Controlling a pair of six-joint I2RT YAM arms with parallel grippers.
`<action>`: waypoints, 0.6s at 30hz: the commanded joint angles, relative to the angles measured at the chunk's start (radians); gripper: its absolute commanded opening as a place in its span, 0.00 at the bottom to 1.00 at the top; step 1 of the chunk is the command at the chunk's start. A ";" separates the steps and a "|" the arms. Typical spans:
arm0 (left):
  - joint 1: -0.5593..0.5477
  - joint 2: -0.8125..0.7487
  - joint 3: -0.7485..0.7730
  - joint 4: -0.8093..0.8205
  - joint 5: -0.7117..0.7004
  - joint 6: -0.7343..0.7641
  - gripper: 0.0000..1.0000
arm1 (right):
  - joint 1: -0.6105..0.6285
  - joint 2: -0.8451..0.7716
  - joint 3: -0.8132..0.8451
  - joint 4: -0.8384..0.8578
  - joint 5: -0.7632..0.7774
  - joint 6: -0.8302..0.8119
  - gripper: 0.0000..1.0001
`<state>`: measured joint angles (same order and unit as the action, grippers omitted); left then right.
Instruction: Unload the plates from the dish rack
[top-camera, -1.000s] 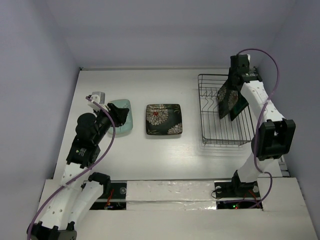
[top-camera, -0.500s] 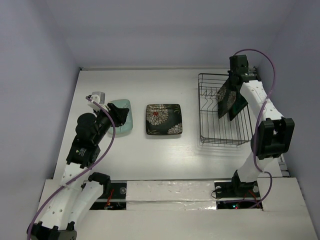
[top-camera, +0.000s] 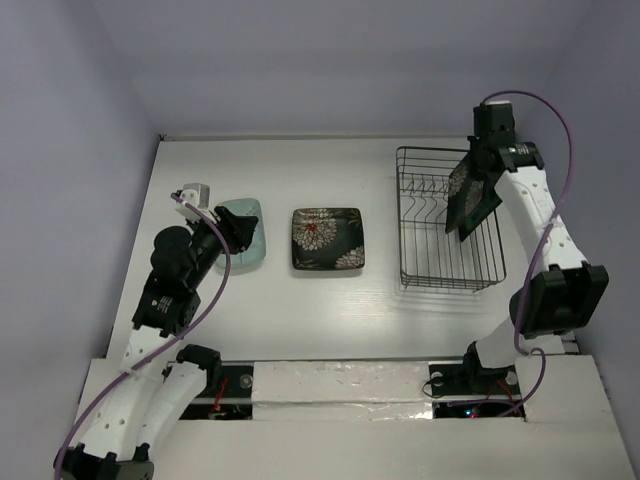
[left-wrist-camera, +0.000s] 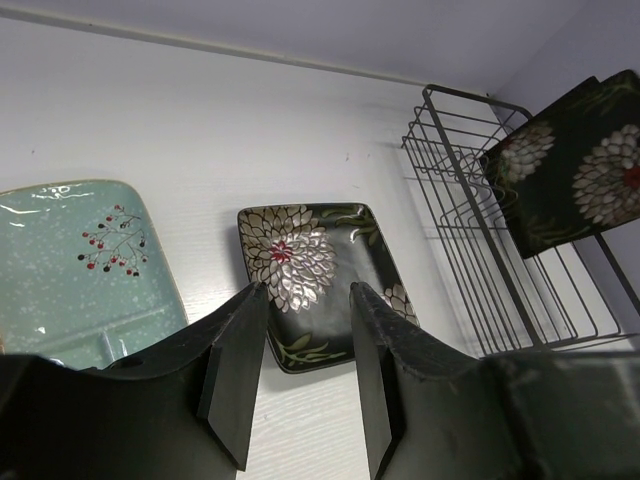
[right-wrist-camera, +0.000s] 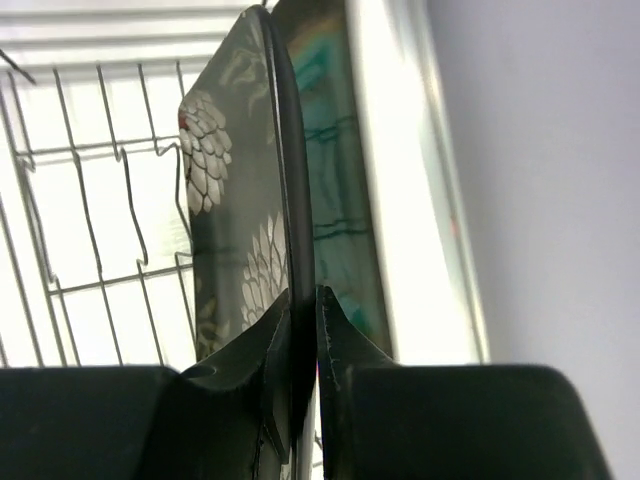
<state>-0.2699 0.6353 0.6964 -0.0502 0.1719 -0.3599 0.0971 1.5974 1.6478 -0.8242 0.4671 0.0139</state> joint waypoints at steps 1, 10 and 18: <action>0.006 -0.016 0.032 0.044 0.005 0.004 0.35 | 0.021 -0.151 0.141 0.076 0.032 0.023 0.00; 0.006 -0.022 0.031 0.043 0.008 0.003 0.35 | 0.182 -0.330 -0.051 0.315 -0.226 0.231 0.00; 0.006 -0.026 0.028 0.044 0.006 0.001 0.36 | 0.380 -0.314 -0.425 0.930 -0.430 0.659 0.00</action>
<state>-0.2672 0.6243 0.6964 -0.0498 0.1722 -0.3603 0.4221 1.2686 1.2835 -0.3389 0.1738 0.4229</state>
